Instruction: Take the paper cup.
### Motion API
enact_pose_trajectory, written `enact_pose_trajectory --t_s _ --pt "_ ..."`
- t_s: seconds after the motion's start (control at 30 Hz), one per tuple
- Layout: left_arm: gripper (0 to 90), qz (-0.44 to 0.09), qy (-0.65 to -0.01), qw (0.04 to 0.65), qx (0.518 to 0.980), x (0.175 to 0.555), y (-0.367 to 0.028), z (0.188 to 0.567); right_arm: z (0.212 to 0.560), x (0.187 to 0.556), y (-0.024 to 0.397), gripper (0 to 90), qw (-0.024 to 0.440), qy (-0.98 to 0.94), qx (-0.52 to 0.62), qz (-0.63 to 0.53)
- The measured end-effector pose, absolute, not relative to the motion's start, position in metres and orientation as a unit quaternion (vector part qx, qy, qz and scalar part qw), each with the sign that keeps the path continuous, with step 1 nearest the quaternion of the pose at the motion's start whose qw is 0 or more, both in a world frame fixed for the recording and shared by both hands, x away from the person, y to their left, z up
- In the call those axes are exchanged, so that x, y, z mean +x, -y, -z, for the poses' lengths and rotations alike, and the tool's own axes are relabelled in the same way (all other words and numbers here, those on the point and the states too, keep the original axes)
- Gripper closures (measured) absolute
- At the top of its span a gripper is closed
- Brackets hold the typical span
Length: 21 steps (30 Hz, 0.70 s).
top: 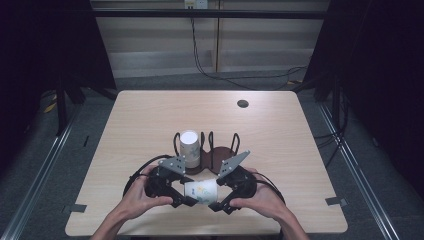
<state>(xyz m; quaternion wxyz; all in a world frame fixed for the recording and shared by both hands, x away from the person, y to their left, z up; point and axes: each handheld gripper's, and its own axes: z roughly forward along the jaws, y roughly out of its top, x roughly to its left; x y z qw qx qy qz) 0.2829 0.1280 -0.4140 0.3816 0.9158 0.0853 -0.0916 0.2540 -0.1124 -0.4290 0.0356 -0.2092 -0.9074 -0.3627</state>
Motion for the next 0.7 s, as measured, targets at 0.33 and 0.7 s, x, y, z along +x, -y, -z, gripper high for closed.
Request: enact_pose_trajectory --t_s 0.33,0.7 --pt "36.8 0.074 -0.093 0.413 0.903 0.287 -0.136 0.412 0.425 0.255 0.121 14.1 0.033 0.896 -0.221 0.384" --pt "36.6 0.072 -0.103 0.456 0.881 0.287 -0.143 0.413 0.421 0.257 0.131 14.2 0.024 0.873 -0.228 0.430"
